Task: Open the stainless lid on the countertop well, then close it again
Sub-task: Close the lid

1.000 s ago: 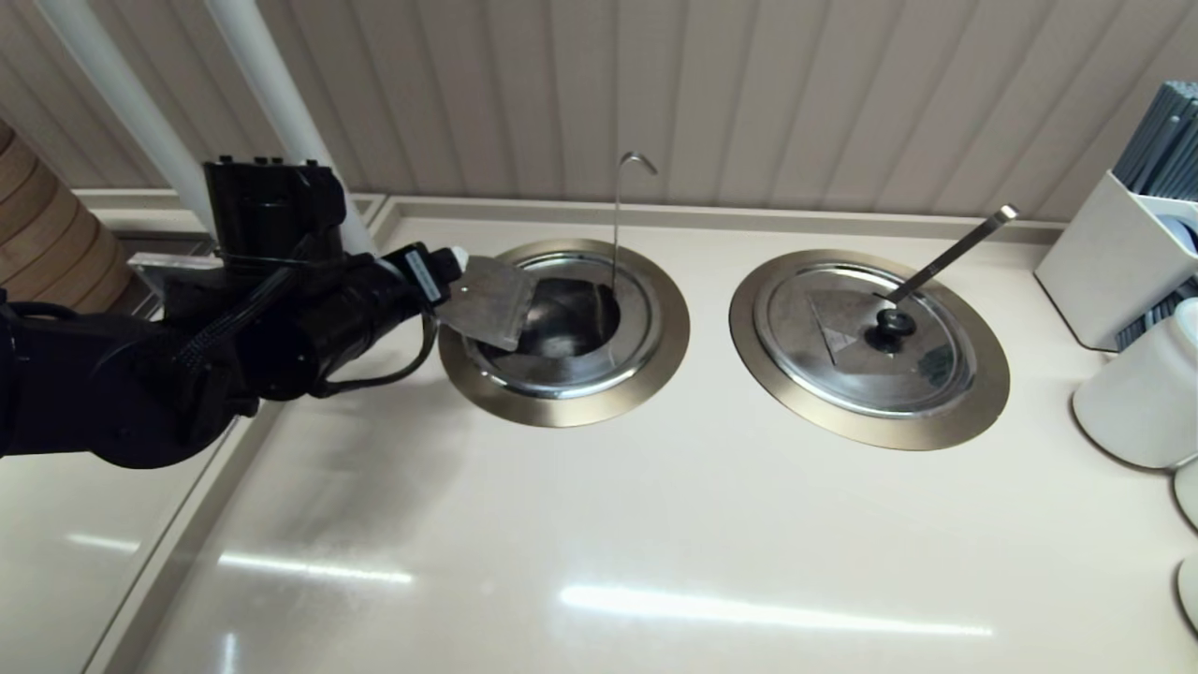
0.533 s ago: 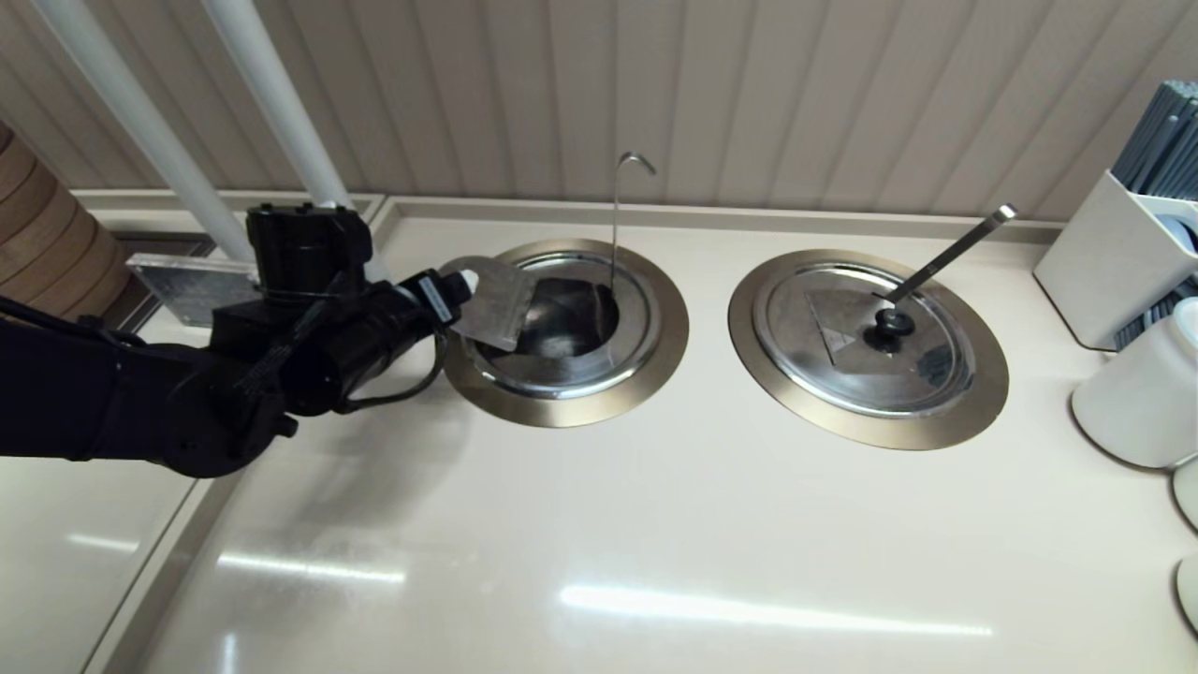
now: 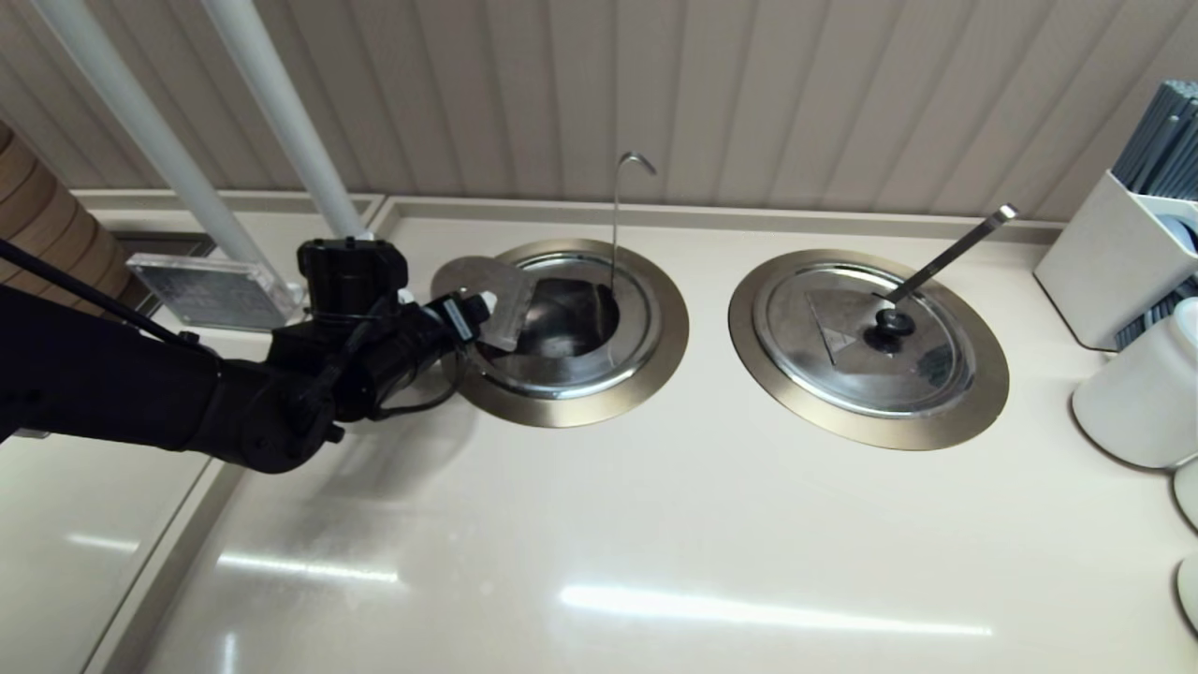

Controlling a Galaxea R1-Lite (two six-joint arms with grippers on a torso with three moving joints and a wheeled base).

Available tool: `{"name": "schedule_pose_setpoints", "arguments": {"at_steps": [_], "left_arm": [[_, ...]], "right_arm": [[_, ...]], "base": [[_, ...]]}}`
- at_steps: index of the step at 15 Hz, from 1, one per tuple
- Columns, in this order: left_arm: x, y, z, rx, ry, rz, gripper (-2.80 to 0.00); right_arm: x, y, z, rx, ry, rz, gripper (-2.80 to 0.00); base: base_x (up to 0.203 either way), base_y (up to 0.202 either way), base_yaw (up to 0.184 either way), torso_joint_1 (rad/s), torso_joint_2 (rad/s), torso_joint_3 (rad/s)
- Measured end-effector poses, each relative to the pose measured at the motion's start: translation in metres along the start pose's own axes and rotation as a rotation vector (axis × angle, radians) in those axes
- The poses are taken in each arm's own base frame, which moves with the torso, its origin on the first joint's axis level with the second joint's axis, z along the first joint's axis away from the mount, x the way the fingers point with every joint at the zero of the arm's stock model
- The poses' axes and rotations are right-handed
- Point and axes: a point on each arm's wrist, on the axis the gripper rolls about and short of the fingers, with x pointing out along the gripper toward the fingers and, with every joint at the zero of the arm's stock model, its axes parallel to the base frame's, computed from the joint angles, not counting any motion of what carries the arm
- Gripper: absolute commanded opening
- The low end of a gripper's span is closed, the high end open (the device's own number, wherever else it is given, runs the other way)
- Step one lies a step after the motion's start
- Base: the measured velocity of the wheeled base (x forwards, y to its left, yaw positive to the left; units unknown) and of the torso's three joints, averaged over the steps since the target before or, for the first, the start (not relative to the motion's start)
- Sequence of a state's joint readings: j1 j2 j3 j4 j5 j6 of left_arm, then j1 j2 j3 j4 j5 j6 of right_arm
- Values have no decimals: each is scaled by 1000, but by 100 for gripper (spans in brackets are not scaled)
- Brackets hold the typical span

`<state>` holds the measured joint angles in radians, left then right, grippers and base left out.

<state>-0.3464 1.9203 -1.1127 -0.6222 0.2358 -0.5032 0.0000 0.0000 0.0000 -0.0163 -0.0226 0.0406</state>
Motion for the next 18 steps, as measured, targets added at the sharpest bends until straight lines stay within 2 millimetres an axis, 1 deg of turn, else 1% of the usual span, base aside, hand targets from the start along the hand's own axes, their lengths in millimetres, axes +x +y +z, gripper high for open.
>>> {"name": "schedule_pose_setpoints", "arguments": {"at_steps": [5, 11, 15, 18], "left_arm": [[5, -5, 7, -9, -22, -20, 0], [8, -7, 9, -10, -28, -33, 0], [11, -14, 13, -16, -34, -73, 0], [12, -19, 12, -15, -35, -86, 0]], "right_arm": [[0, 0, 0, 0, 0, 0, -280], [0, 0, 0, 0, 0, 0, -280], [0, 0, 0, 0, 0, 0, -280], [0, 0, 0, 0, 0, 0, -280]], "base": [[0, 0, 0, 0, 0, 0], [0, 0, 0, 0, 0, 0], [0, 0, 0, 0, 0, 0], [0, 0, 0, 0, 0, 0]]}}
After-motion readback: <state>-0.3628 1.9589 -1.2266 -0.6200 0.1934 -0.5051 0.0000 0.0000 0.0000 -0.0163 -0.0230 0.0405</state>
